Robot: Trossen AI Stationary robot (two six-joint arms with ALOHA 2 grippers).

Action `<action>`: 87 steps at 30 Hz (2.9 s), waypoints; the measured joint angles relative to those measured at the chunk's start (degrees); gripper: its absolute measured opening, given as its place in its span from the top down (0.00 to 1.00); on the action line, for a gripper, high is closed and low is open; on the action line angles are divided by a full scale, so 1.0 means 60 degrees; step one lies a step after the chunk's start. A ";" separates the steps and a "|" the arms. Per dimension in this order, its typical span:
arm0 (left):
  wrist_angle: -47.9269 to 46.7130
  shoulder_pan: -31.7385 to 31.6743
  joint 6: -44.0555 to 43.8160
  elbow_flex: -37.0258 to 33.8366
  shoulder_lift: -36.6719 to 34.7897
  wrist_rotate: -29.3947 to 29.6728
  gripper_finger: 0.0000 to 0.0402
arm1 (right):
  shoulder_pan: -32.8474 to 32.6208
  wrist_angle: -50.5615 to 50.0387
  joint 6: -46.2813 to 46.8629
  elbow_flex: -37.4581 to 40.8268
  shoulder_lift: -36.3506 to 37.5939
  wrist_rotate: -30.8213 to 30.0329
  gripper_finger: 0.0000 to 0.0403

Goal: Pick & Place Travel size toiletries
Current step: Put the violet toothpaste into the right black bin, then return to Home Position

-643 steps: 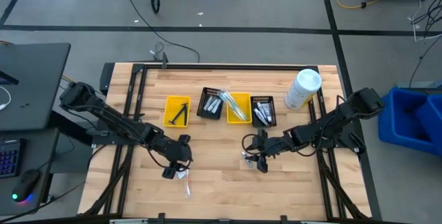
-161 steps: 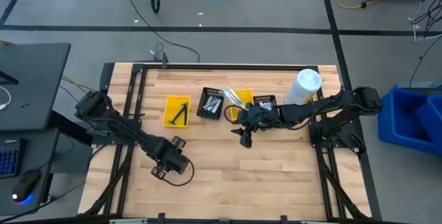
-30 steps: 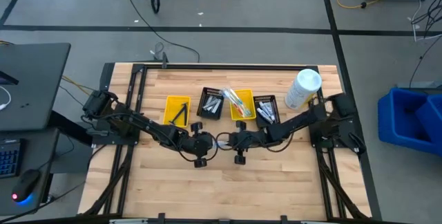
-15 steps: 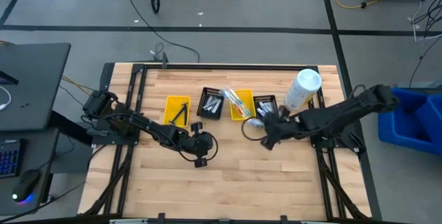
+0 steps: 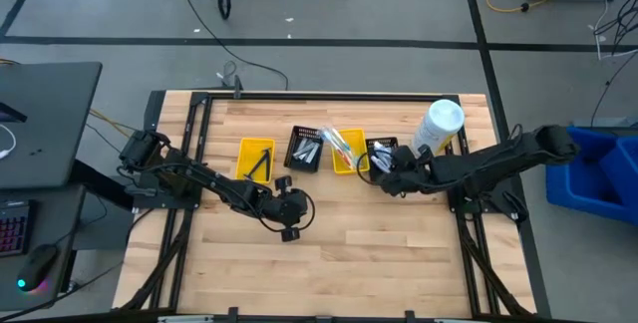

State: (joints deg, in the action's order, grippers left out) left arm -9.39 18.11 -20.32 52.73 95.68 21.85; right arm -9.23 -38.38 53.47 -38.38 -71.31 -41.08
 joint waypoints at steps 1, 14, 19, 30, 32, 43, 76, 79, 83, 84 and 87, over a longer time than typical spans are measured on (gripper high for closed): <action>-0.0003 0.0004 0.0000 0.0000 0.0000 -0.0007 0.71 | 0.0093 0.0298 -0.0132 0.0196 0.0000 -0.0035 0.96; 0.0058 0.0004 0.0066 0.0000 0.0000 -0.0182 0.71 | 0.1119 0.1723 -0.1003 0.0777 0.0029 0.0513 0.75; 0.0047 0.0004 0.0120 0.0000 0.0000 -0.0187 0.71 | 0.1114 0.1924 -0.1142 0.0335 0.0095 0.0613 0.68; -0.0296 0.0036 -0.0292 0.0000 -0.1459 0.0154 0.71 | 0.0828 0.1462 -0.6334 -0.1567 0.0105 0.2872 0.69; -0.0651 0.0036 -0.0134 0.0000 -0.2140 0.0494 0.71 | 0.0769 0.1323 -0.6839 -0.1959 0.0151 0.3150 0.70; -0.1405 0.0313 0.0828 -0.1141 -0.6891 0.2461 0.71 | 0.0307 0.1967 -0.8754 -0.2046 0.2890 0.4433 0.70; 0.3623 0.0289 0.2999 -0.8684 -1.4889 0.1224 0.71 | 0.0291 0.2766 -0.9369 0.3441 1.1879 0.5375 0.69; 0.3915 0.0288 0.3495 -0.8684 -1.4903 0.1243 0.71 | 0.0291 0.2616 -0.9125 0.3465 1.1868 0.5432 0.68; 0.3775 0.0288 0.3757 -0.8684 -1.4899 0.1152 0.71 | 0.0291 0.2428 -0.9066 0.3496 1.1881 0.5468 0.67; 0.3688 0.0288 0.3744 -0.8684 -1.4893 0.1137 0.71 | 0.0291 0.2445 -0.9096 0.3496 1.1887 0.5498 0.66; 0.3584 0.0288 0.3716 -0.8684 -1.4892 0.1141 0.71 | 0.0294 0.2456 -0.9277 0.3496 1.1883 0.6087 0.66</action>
State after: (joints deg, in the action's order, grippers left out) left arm 12.12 19.84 1.98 0.62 6.33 28.69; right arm -7.46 -23.64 -2.19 -17.41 -0.01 -4.56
